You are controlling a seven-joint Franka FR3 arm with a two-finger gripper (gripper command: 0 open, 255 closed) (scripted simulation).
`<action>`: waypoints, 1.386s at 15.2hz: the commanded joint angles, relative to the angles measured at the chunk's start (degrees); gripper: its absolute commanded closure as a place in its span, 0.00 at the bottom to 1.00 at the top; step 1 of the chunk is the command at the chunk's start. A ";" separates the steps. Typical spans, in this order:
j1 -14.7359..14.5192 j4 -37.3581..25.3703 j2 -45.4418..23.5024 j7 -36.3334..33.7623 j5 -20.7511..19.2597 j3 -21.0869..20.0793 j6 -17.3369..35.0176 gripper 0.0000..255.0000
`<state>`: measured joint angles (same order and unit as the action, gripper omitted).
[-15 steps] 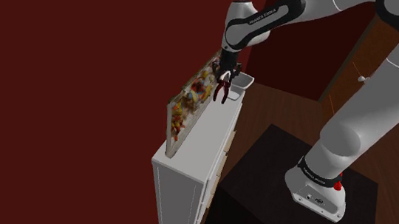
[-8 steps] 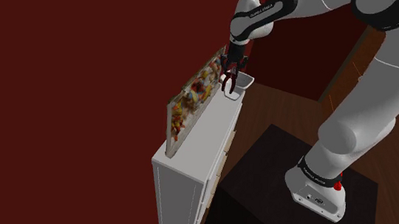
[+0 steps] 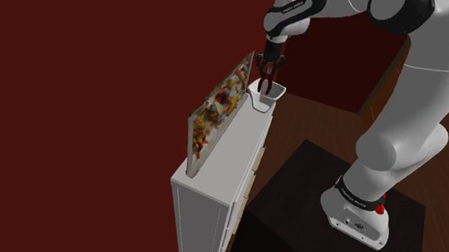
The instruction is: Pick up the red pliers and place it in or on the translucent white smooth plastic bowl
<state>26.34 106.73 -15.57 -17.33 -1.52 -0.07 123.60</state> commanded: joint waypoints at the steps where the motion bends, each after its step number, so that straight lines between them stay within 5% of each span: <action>1: 1.37 -5.08 -3.34 2.32 0.33 0.69 -1.69 1.00; 6: 4.41 -17.24 -11.09 6.75 1.13 1.80 -6.02 1.00; 21: 4.47 -12.89 -15.98 6.65 1.20 1.72 3.22 1.00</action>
<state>30.80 93.68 -31.15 -10.69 -0.32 1.65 126.27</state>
